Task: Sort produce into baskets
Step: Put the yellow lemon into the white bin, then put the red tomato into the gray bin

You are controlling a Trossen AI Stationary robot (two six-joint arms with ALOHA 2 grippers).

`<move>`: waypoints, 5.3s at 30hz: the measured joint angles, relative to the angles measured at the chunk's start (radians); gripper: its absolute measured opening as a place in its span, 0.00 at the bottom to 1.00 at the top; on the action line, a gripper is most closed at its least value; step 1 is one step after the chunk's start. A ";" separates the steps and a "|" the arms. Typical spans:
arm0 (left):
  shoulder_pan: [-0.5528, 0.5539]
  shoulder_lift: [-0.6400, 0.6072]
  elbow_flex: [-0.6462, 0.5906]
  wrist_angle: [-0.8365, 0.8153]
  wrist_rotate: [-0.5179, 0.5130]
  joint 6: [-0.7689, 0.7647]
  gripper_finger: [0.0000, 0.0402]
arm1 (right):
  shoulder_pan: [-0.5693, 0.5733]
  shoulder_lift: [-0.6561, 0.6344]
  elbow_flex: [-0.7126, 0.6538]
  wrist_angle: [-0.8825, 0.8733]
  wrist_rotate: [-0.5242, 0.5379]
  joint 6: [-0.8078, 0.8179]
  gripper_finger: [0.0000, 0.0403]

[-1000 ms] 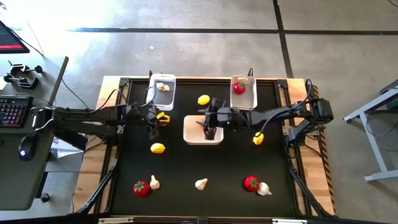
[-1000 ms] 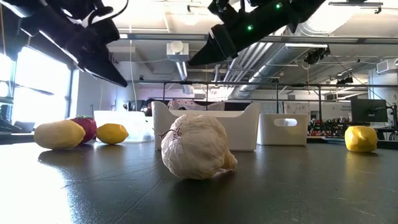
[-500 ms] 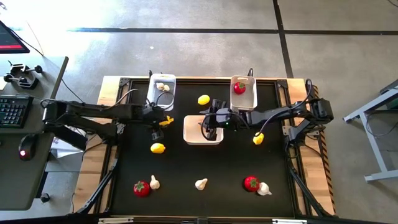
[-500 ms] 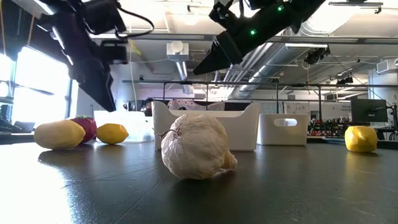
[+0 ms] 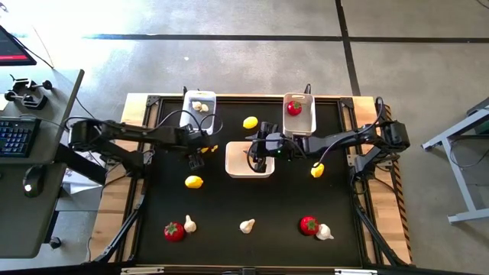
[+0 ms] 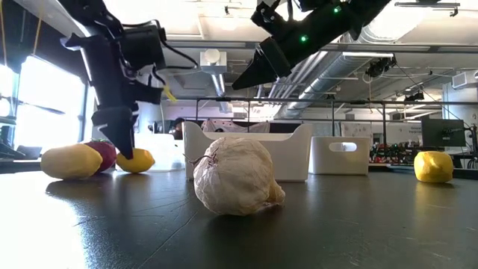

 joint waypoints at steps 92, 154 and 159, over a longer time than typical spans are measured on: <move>-0.067 0.503 0.658 -0.100 0.182 0.117 0.58 | 0.072 -0.270 -0.107 -0.345 0.295 0.229 0.55; -1.000 0.143 0.359 -0.385 0.344 -0.389 0.52 | 0.092 -0.270 -0.107 -0.395 0.289 0.274 0.55; -1.000 0.167 0.359 -0.366 0.368 -0.379 0.52 | 0.092 -0.270 -0.107 -0.393 0.289 0.274 0.55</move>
